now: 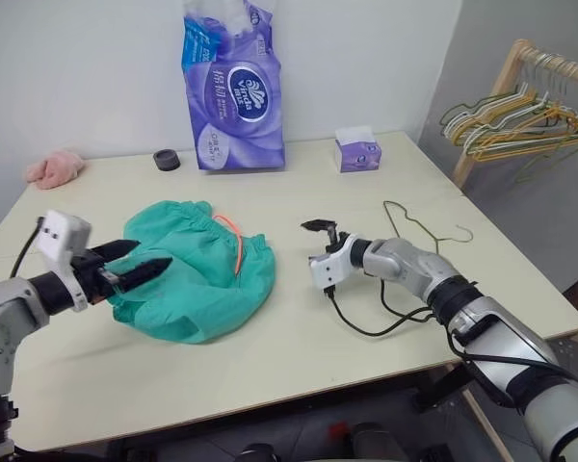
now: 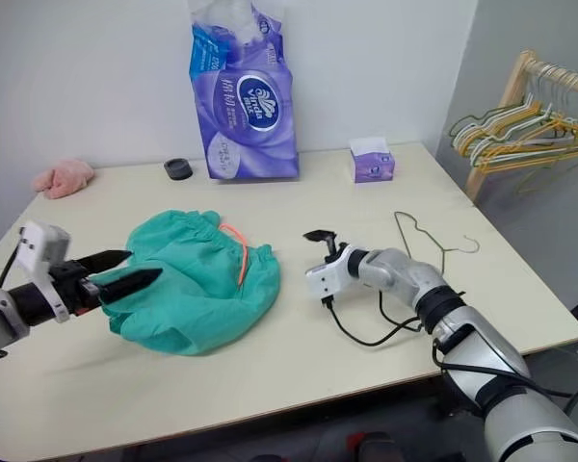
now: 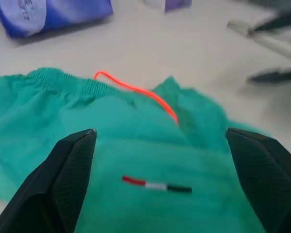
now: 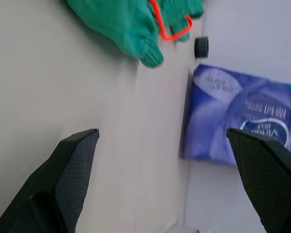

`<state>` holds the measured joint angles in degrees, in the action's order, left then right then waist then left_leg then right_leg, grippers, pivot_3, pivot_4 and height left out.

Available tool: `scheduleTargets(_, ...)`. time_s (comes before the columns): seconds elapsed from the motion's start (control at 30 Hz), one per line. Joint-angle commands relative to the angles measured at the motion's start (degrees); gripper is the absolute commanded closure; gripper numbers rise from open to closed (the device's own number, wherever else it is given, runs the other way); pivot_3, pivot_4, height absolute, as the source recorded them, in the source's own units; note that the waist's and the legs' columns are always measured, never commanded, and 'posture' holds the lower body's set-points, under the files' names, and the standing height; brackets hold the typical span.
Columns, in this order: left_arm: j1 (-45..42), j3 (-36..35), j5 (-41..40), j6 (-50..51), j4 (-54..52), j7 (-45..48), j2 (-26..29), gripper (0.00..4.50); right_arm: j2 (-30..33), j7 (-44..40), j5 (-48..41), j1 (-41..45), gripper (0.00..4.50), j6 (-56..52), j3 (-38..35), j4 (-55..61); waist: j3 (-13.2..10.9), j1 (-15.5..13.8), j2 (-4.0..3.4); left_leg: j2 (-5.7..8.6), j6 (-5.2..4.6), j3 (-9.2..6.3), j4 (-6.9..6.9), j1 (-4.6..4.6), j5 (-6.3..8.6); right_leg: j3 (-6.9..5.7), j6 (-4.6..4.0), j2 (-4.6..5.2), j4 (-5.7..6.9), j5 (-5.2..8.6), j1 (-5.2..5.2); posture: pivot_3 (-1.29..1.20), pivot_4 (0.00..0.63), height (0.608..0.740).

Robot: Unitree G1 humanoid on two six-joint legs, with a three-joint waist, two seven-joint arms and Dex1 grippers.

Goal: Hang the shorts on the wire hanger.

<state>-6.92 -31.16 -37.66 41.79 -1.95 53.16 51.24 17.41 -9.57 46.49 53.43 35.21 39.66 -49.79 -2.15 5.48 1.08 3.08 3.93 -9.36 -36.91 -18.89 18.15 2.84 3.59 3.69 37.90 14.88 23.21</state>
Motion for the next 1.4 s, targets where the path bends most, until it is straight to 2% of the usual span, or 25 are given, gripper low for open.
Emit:
scheduleTargets(0.03,0.17,-3.2,-3.09,2.21,-1.4,1.74,2.44,0.01,-3.52,5.78,4.41,4.23,0.0,3.34,3.71,-3.61,0.0,0.78,0.0,0.0,0.01,-0.01,0.01,0.03,0.01,0.0,-0.05,0.0,0.04,0.03,0.0,-0.01,0.0,0.74)
scheduleTargets(0.27,6.92,-1.92,1.49,0.03,-3.15,3.74,6.2,0.01,-13.25,9.59,5.85,7.88,0.0,6.75,6.33,-7.11,0.02,1.41,0.02,0.0,0.12,-0.17,0.01,0.02,0.06,-0.01,-0.12,-0.01,0.09,0.07,0.03,0.02,0.0,0.74)
scheduleTargets(0.43,7.54,-4.16,2.13,0.0,-0.6,2.0,5.69,0.01,-17.3,8.0,5.69,7.0,0.0,9.6,7.53,-5.54,0.02,1.32,0.02,-0.32,0.29,-0.37,-0.01,0.08,0.17,-0.04,-0.22,-0.35,0.12,0.13,0.05,0.02,0.0,0.74)
scheduleTargets(0.53,7.76,-4.25,2.3,-0.1,-0.86,1.73,5.51,0.0,-19.0,5.09,4.76,5.92,0.59,9.18,7.57,-5.55,0.12,0.82,0.18,-0.48,0.35,-0.38,-0.01,0.08,0.2,-0.1,-0.28,-0.49,0.13,0.16,0.05,0.03,0.0,0.74)
scheduleTargets(0.7,7.57,-3.6,1.61,0.25,-2.29,2.17,5.26,0.0,-19.92,2.13,2.61,5.58,2.36,6.32,5.72,-5.89,0.21,0.74,0.32,-0.57,0.4,-0.37,-0.02,0.1,0.19,-0.18,-0.3,-0.58,0.16,0.17,0.02,0.02,0.0,0.74)
scheduleTargets(0.9,7.74,-1.54,1.04,0.83,-3.98,4.05,5.89,0.0,-18.08,-0.39,0.63,6.92,4.4,3.27,3.84,-7.38,0.21,0.84,0.32,-0.59,0.43,-0.37,-0.01,0.1,0.21,-0.18,-0.33,-0.6,0.17,0.18,0.03,0.01,0.0,0.74)
scheduleTargets(1.2,12.32,2.88,7.42,-2.92,-1.79,9.18,11.03,0.0,-13.14,-4.77,-2.93,7.34,4.46,3.6,1.13,-5.12,0.17,1.21,0.26,-0.63,0.43,-0.22,0.01,0.11,0.21,-0.17,-0.35,-0.63,0.17,0.2,0.04,-0.01,0.0,0.74)
scheduleTargets(1.4,9.43,3.06,7.02,-3.42,-0.92,10.2,11.25,0.0,-11.25,-8.44,-6.67,6.75,4.46,3.52,-1.65,-3.31,0.17,1.15,0.26,-0.64,0.43,-0.16,0.01,0.09,0.22,-0.2,-0.35,-0.63,0.16,0.2,0.04,0.0,0.0,0.74)
